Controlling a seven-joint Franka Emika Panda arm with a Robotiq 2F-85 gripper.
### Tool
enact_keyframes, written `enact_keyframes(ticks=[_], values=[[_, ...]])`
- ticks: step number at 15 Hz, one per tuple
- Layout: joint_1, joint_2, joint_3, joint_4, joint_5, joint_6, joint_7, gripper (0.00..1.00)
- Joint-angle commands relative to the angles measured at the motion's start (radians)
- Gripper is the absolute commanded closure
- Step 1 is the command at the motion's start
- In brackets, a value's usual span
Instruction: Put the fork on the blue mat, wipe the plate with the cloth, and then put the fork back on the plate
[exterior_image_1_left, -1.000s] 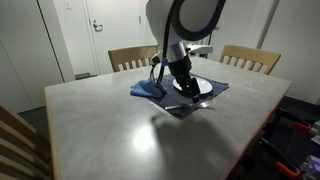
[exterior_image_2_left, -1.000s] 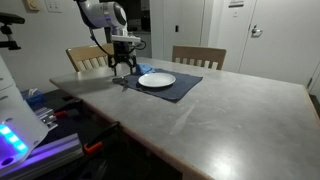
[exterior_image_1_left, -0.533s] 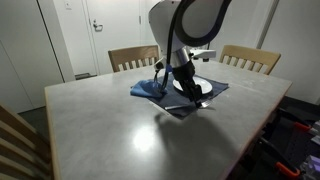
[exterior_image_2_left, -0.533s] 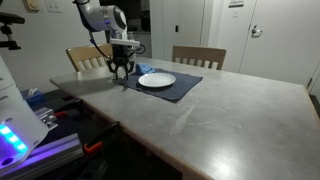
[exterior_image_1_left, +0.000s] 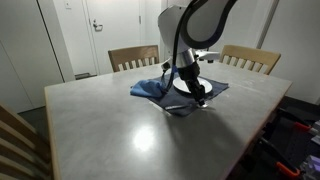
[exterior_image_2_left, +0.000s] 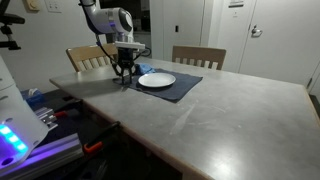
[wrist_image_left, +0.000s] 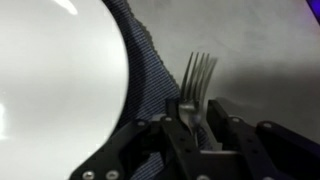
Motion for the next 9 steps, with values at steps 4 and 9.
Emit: enact_keyframes(ticks=[4,9], values=[[-0.008,0.024,-0.016,0.005,-0.016,0.068,0.009,0.12],[-0.005,0.028,-0.016,0.01,-0.013,0.078,0.012,0.16]])
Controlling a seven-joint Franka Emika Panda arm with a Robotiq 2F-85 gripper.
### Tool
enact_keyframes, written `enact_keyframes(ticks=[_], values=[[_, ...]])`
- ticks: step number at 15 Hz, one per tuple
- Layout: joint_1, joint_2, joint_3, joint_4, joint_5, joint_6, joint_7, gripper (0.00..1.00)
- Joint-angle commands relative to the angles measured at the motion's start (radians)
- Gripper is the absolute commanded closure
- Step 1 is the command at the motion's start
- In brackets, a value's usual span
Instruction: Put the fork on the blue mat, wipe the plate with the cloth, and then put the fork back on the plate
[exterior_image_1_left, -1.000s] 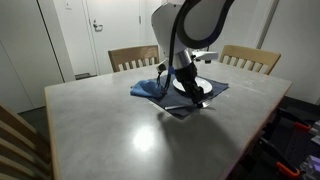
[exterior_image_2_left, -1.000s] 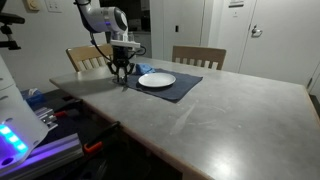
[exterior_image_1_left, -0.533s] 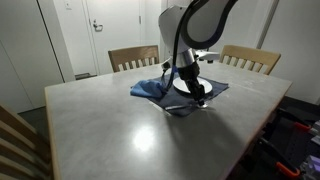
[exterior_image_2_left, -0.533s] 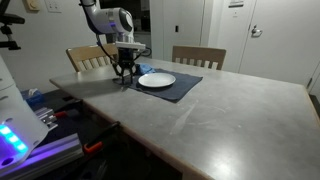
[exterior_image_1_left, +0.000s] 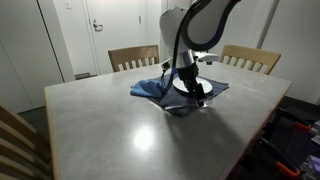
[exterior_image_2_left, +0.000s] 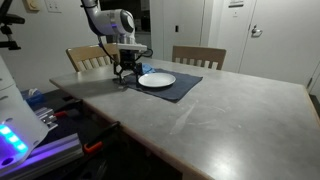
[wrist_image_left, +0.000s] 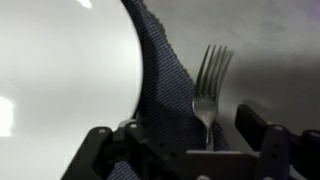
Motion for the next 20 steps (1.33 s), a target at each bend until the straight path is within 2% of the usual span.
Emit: enact_keyframes(ticks=[1,3,5,7,10,11,13,14,20], values=[[-0.002,0.018,0.005,0.014,-0.004,0.021,0.012,0.26],[0.004,0.021,0.009,0.019,-0.003,0.022,0.019,0.43],[0.013,0.015,0.012,0.019,-0.009,0.023,0.028,0.45],[0.026,0.005,0.011,0.02,-0.016,0.017,0.047,0.33],[0.033,0.004,0.02,0.02,0.003,0.021,0.078,0.21],[0.041,-0.002,0.019,0.018,0.002,0.016,0.099,0.06],[0.054,-0.005,0.016,0.015,-0.003,0.017,0.141,0.05],[0.056,-0.001,0.016,0.014,0.002,0.02,0.159,0.0],[0.092,0.012,-0.017,0.001,-0.027,0.088,0.347,0.0]])
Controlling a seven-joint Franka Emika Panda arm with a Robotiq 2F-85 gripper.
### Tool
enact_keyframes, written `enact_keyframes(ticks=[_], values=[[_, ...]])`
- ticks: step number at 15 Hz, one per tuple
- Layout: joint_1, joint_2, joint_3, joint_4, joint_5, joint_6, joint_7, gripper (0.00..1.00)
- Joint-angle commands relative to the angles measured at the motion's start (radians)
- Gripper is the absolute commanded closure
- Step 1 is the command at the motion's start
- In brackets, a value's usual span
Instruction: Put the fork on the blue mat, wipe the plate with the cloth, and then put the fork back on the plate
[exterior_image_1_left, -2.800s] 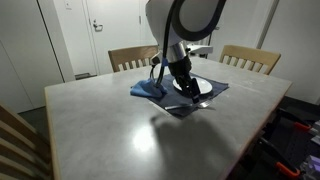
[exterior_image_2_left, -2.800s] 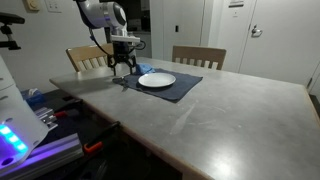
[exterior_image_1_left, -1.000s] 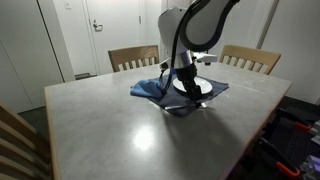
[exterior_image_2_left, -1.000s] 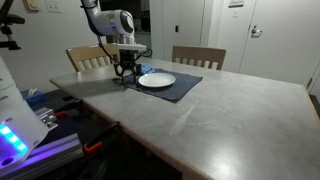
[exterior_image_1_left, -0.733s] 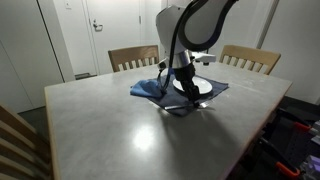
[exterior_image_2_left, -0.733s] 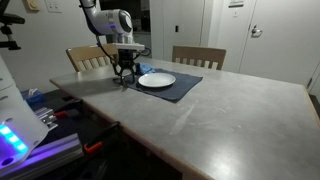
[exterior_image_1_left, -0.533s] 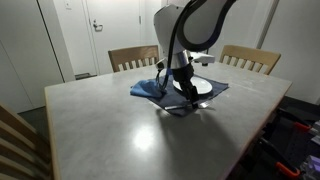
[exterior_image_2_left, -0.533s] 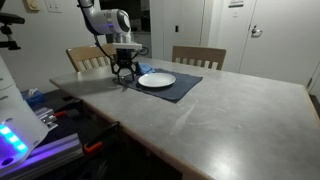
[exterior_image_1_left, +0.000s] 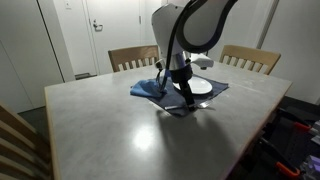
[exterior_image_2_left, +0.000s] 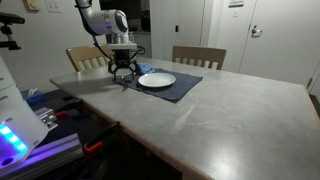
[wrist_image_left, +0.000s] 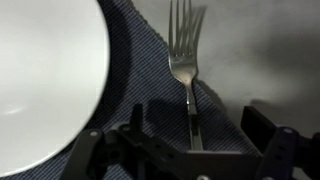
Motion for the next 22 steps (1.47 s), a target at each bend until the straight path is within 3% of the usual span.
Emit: enact_keyframes(ticks=[1,7,8,11,13,15,17,21,22], values=[[0.038,0.009,-0.038,-0.012,-0.033,0.064,0.119,0.0],[0.071,0.036,-0.063,0.006,-0.063,0.084,0.198,0.0],[0.066,0.035,-0.06,0.006,-0.061,0.091,0.187,0.15],[0.062,0.022,-0.057,0.002,-0.063,0.09,0.165,0.35],[0.057,0.014,-0.055,0.005,-0.061,0.076,0.146,0.32],[0.052,0.015,-0.051,0.007,-0.056,0.07,0.123,0.07],[0.044,0.015,-0.045,0.008,-0.043,0.06,0.1,0.0],[0.033,0.013,-0.043,0.006,-0.04,0.071,0.064,0.02],[0.025,0.012,-0.039,0.004,-0.034,0.076,0.047,0.11]])
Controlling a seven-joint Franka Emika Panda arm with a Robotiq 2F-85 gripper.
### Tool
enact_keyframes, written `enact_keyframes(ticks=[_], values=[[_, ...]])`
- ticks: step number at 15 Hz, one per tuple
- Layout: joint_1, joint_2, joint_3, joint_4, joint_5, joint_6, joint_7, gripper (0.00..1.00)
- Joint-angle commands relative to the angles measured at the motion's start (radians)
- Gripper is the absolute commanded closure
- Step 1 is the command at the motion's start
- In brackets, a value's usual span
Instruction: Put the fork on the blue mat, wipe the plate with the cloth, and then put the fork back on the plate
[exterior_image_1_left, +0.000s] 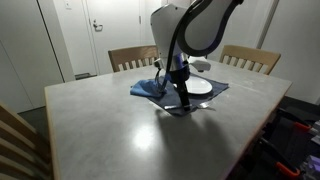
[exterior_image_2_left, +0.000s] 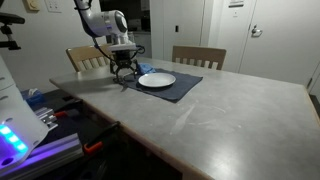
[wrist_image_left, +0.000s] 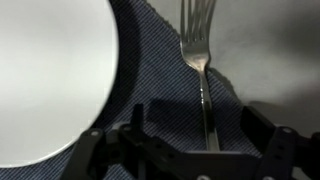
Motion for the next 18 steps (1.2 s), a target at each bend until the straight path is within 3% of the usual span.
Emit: enact_keyframes(ticks=[1,3,11,14,18], values=[[-0.031,0.001,0.011,-0.003,0.011,0.027,-0.064,0.19],[-0.044,-0.003,0.017,-0.006,0.023,0.029,-0.097,0.38],[-0.079,-0.023,0.035,-0.003,0.08,-0.006,-0.192,0.93],[-0.081,-0.025,0.039,-0.002,0.089,-0.012,-0.203,1.0],[-0.08,-0.034,0.039,-0.005,0.091,-0.021,-0.207,0.97]])
